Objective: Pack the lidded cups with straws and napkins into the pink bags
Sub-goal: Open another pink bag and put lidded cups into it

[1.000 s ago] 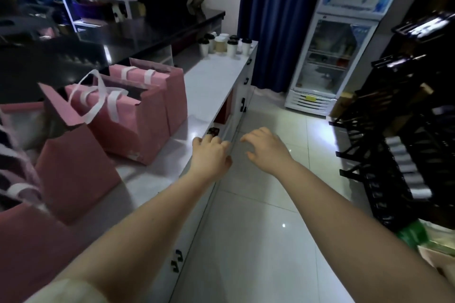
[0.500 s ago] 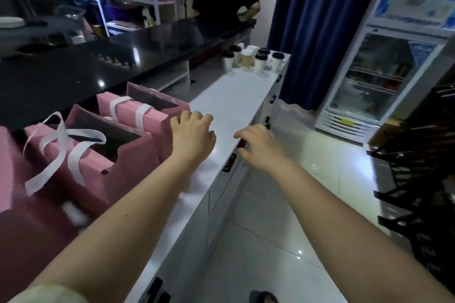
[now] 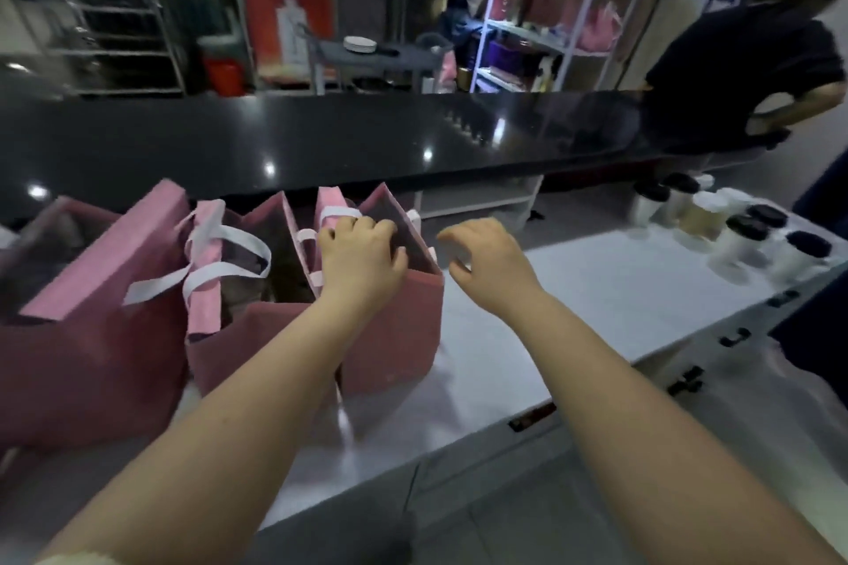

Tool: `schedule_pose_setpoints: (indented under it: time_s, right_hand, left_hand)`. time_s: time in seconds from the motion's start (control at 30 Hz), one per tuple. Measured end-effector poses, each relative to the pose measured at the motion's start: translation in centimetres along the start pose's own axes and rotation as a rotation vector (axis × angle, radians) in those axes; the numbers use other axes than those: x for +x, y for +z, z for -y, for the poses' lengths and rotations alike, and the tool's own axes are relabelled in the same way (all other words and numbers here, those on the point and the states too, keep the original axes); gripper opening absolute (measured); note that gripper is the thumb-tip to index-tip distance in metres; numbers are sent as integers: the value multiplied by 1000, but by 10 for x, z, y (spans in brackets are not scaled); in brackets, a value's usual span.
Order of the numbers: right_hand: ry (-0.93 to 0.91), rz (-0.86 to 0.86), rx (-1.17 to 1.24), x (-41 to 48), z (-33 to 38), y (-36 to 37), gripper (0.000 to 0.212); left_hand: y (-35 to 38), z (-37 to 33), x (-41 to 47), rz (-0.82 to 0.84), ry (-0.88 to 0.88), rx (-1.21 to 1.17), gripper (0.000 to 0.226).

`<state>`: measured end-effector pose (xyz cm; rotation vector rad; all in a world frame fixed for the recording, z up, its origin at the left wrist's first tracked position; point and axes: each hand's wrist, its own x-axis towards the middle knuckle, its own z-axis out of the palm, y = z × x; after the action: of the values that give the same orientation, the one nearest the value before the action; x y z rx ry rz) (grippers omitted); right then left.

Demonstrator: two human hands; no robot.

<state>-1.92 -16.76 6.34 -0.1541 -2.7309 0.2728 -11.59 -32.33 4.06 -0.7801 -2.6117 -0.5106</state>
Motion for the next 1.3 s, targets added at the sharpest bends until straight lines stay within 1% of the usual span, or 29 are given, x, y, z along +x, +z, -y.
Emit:
schedule_pose_setpoints:
  time_s: [0.1, 0.3, 0.4, 0.5, 0.67, 0.73, 0.77, 0.83, 0.87, 0.93, 1.03, 1.1, 1.2, 1.23, 1.3]
  right_hand:
    - [-46, -2, 64, 38, -6, 17, 28]
    - [-118, 0, 187, 105, -15, 46, 22]
    - [-145, 20, 240, 133, -25, 53, 24]
    - [-155, 69, 275, 158, -38, 62, 32]
    - [-305, 200, 162, 189, -57, 83, 50]
    - [-351, 239, 112, 199, -63, 91, 53]
    - [-366, 251, 107, 202, -67, 95, 51]
    - [-406, 238, 129, 205, -76, 101, 37]
    - [-427, 220, 150, 206, -81, 103, 30]
    - [-465, 188, 216, 206, -93, 104, 22]
    - [-479, 230, 385, 201, -112, 103, 9]
    - [-434, 265, 486, 193, -125, 104, 15]
    - [-337, 232, 607, 174, -143, 106, 6]
    - [-311, 215, 671, 166, -149, 107, 6]
    - [-278, 184, 816, 150, -161, 105, 16]
  left_hand:
    - [6, 7, 20, 29, -65, 25, 29]
    - [9, 20, 49, -14, -175, -90, 31]
    - [12, 21, 46, -32, -176, -128, 28]
    - [15, 17, 43, 16, -165, -96, 28]
    - [16, 9, 41, 76, -208, -33, 29]
    - [15, 0, 40, 67, -223, 19, 29]
    - [14, -5, 38, 52, -242, 43, 28]
    - [12, -16, 33, -24, -307, 66, 25]
    - [12, -22, 28, -82, -345, 65, 22]
    - [13, -35, 18, -209, -402, 46, 18]
    - [21, -59, -1, -416, -456, -21, 17]
    - [28, -77, -16, -524, -493, -67, 23]
    - [43, -104, -40, -595, -584, -116, 37]
    - [50, -111, -48, -606, -628, -138, 43]
    - [64, -123, -59, -628, -711, -240, 54]
